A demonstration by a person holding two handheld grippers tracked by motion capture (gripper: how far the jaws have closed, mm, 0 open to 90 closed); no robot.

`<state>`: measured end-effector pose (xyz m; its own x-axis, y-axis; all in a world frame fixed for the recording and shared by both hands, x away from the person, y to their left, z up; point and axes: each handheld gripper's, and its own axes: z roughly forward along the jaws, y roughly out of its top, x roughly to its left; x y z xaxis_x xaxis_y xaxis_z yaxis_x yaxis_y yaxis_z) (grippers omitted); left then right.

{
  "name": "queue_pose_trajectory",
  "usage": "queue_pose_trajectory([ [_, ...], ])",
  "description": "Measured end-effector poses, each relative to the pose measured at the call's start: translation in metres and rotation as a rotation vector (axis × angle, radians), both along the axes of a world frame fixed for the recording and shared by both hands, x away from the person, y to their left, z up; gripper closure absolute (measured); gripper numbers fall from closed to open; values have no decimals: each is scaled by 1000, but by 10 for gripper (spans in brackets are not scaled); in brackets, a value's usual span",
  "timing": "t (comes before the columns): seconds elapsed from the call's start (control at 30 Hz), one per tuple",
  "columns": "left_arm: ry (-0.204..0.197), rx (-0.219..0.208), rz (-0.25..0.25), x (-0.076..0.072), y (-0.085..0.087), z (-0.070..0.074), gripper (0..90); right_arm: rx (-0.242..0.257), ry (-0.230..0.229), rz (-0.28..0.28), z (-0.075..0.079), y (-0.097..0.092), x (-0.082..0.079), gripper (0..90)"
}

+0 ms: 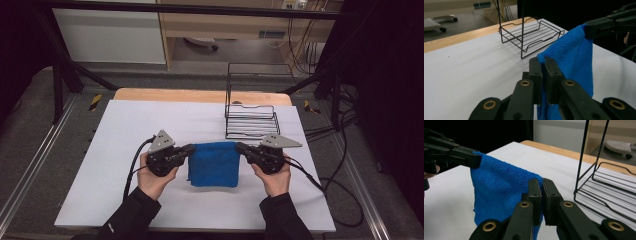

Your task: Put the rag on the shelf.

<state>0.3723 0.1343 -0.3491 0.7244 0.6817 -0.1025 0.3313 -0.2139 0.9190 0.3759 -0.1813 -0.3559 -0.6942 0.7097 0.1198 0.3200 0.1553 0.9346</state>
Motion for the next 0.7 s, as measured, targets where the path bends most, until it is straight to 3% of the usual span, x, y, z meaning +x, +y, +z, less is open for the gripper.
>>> queue_pose_trajectory([
  [0.23,-56,-15,3,-1,-8,11,848,-7,-55,-22,13,-5,-5,865],
  [0.7,-128,-106,-3,6,-22,38,848,41,-174,-90,47,-20,-12,865],
])
